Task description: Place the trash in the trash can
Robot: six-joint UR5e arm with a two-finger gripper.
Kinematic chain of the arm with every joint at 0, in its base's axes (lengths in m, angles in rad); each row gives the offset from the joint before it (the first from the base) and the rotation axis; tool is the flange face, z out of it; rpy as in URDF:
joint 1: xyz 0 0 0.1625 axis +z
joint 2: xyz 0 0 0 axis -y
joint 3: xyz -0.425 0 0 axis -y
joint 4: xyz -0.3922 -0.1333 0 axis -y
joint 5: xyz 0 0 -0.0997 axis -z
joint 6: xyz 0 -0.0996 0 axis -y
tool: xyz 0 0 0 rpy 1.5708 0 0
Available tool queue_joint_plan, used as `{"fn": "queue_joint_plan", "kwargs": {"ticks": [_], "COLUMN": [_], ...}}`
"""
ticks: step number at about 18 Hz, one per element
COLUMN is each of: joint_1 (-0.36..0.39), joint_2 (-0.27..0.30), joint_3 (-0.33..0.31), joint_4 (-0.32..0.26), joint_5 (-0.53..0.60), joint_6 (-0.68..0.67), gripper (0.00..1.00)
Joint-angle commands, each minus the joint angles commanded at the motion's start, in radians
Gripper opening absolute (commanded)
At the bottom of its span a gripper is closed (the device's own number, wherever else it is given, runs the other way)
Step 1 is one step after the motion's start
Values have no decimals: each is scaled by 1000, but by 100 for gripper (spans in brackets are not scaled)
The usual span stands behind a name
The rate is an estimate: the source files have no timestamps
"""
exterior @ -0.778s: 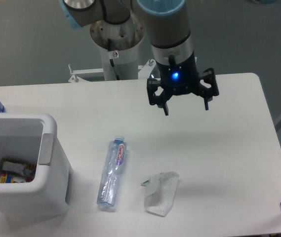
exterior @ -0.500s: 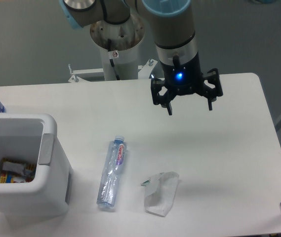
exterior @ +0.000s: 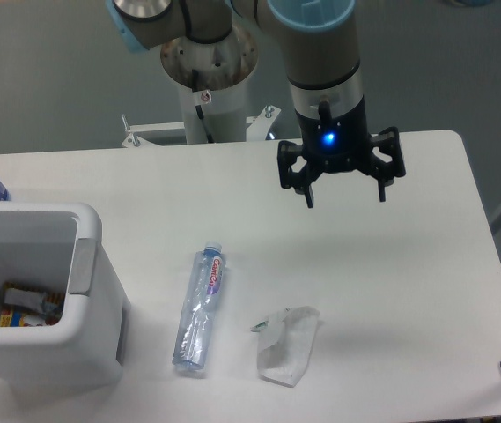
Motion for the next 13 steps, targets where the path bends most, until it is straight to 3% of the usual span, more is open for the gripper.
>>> {"fn": "queue_joint_plan", "kwargs": {"ticks": [7,10,13], "joint_1": [-8,-17,-40], "joint_2": [-41,-63,-95], "joint_3": [-2,-11,-37], "joint_4": [3,41,48], "joint_5": [5,2,2], "joint_6": [-47,-130,-132], "gripper": [100,100,100]}}
